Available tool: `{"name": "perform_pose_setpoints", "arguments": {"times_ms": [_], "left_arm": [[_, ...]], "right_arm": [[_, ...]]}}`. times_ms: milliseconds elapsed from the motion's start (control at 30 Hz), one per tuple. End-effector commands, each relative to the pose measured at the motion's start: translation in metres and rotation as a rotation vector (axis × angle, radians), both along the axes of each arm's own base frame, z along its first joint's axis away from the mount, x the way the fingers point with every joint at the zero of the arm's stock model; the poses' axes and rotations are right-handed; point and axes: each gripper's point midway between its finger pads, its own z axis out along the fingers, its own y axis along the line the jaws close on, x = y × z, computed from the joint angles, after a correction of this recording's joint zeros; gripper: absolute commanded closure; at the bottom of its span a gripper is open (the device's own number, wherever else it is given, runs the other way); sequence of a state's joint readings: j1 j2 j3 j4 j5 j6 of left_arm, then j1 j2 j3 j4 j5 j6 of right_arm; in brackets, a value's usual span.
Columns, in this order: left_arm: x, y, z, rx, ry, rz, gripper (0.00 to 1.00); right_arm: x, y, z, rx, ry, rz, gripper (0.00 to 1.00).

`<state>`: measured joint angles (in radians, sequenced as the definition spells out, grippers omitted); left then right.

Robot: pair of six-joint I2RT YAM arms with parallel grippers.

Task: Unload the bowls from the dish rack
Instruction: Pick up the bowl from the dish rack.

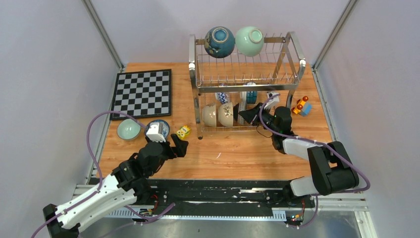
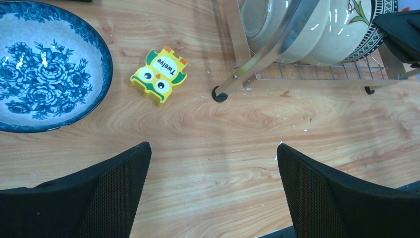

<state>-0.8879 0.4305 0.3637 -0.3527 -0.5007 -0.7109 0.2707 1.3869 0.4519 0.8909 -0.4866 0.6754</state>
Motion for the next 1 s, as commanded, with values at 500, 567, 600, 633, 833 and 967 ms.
{"name": "perform_pose_setpoints", "arguments": {"times_ms": [500,567,600,633,833,967], "left_arm": [[-0.001,0.003,0.001,-0.023,-0.015,0.018,0.01],[-0.001,0.004,0.002,-0.025,-0.017,0.018,0.01],[-0.001,0.004,0.001,-0.023,-0.016,0.019,0.01],[-0.001,0.004,0.001,-0.024,-0.015,0.020,0.01],[-0.001,0.004,0.000,-0.026,-0.010,0.020,0.01],[-0.001,0.003,0.000,-0.029,-0.011,0.017,0.01]], "right_arm": [[0.000,0.001,0.032,0.112,-0.071,0.006,1.00],[-0.001,0.000,0.034,0.112,-0.073,0.001,1.00],[-0.001,-0.001,0.035,0.110,-0.075,-0.001,1.00],[-0.001,-0.002,0.036,0.112,-0.076,-0.004,1.00],[-0.005,-0.006,0.040,0.112,-0.095,-0.020,1.00],[-0.007,-0.007,0.042,0.107,-0.101,-0.025,1.00]]}}
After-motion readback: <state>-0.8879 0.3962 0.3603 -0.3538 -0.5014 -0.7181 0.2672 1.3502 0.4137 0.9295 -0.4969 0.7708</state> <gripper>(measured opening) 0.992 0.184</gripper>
